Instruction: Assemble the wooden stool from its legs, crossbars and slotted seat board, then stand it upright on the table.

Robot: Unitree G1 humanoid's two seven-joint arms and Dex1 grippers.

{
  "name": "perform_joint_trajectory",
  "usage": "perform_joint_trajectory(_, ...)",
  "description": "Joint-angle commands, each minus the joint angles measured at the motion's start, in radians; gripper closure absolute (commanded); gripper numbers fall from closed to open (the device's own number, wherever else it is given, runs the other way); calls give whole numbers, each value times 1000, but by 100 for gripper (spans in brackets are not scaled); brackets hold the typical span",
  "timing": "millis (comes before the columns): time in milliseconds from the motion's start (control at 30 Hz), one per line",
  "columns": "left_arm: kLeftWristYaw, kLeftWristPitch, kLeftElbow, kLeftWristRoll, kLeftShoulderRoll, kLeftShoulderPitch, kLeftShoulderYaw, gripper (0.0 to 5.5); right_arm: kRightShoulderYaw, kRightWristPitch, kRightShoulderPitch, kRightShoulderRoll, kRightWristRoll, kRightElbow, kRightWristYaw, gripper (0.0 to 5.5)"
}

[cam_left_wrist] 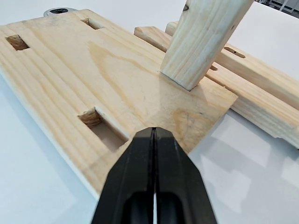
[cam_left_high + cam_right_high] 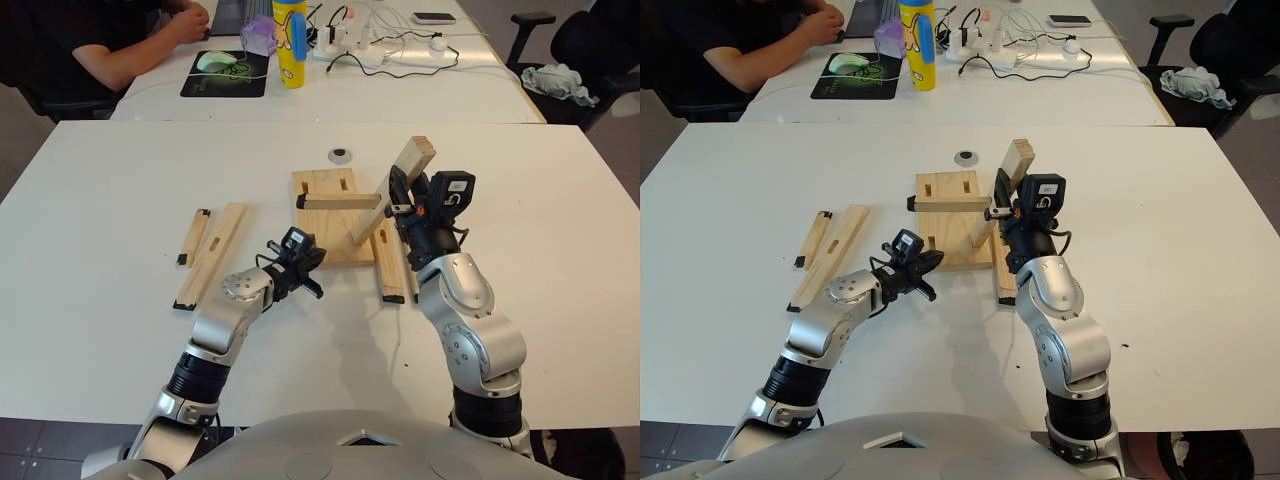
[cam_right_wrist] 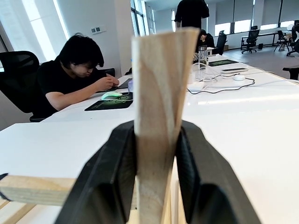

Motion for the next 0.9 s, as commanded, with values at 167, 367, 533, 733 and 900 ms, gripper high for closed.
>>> perform_joint_trajectory(167,9,-33,67,38,13,-20,-4,512,-37,85,26,-22,-13,141,52,402)
perform_joint_trajectory(367,30,-45,110,57,10,-16,6,433,-77,64,-8,-7,23,131,100,317)
perform_joint_trajectory(533,58,-59,137,64,3,-9,17,369,-150,74,-43,-30,97,60,154,273)
perform_joint_trajectory(733,89,-72,141,61,-2,6,36,294,-366,220,-196,-163,332,-81,223,273)
perform_joint_trajectory(900,95,-78,144,62,-4,25,40,235,-520,309,-493,-228,606,53,205,273)
